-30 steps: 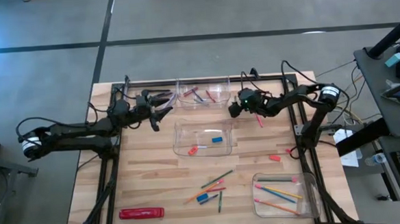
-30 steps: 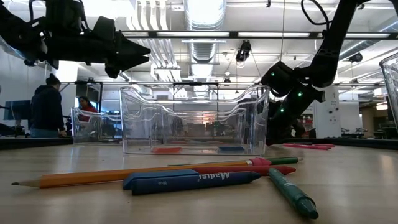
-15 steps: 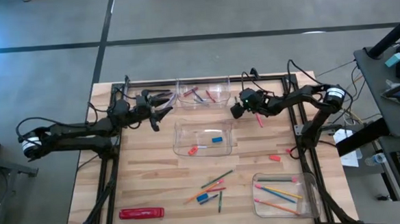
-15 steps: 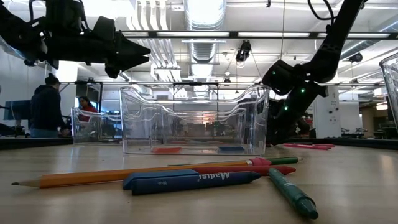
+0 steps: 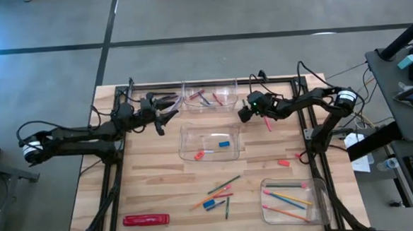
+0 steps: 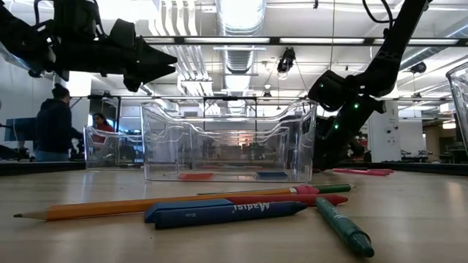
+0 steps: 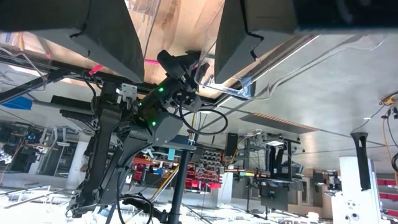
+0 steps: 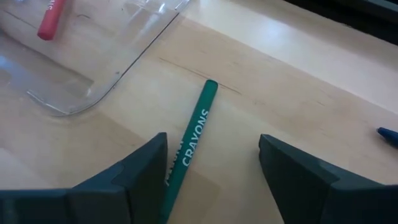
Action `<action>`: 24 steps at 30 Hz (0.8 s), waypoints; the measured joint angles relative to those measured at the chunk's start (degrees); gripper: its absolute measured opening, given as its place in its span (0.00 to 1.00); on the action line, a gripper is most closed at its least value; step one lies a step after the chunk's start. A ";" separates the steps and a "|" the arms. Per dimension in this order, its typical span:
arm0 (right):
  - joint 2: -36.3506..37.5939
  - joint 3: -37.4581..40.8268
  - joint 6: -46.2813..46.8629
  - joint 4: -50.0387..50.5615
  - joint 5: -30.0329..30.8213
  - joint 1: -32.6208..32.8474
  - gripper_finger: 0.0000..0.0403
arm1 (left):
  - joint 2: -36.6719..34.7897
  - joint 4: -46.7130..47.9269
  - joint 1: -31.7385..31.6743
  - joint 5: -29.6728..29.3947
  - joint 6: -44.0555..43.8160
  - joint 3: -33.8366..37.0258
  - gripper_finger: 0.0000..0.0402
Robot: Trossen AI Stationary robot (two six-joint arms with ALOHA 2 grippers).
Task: Sort crayons/erasers/pens/pencils in bins
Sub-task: Put the green crayon into the top right transparent bin
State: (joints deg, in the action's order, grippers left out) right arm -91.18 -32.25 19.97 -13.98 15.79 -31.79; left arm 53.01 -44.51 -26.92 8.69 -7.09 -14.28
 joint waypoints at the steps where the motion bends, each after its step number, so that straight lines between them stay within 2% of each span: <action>1: 0.00 0.00 -0.01 -0.02 -0.37 0.00 0.56 | 0.00 0.00 0.00 0.00 0.00 0.00 0.45; 8: -0.02 0.04 -0.50 -0.02 -2.53 0.04 0.26 | 0.00 0.00 0.00 0.00 0.00 0.00 0.45; 12: -0.02 0.04 -0.28 -0.05 -3.16 0.04 0.13 | 0.00 0.00 0.00 0.00 0.00 0.00 0.45; 18: -0.02 0.09 0.17 -0.01 -3.12 0.04 0.04 | 0.01 0.00 0.00 0.00 0.00 0.00 0.45; 24: 1.76 0.20 0.73 0.74 -2.82 0.03 0.04 | 0.02 0.00 0.00 0.02 0.00 0.00 0.45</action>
State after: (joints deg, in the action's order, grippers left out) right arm -89.41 -32.05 20.70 -13.24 12.97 -31.76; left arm 53.04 -44.51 -26.92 8.71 -7.09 -14.28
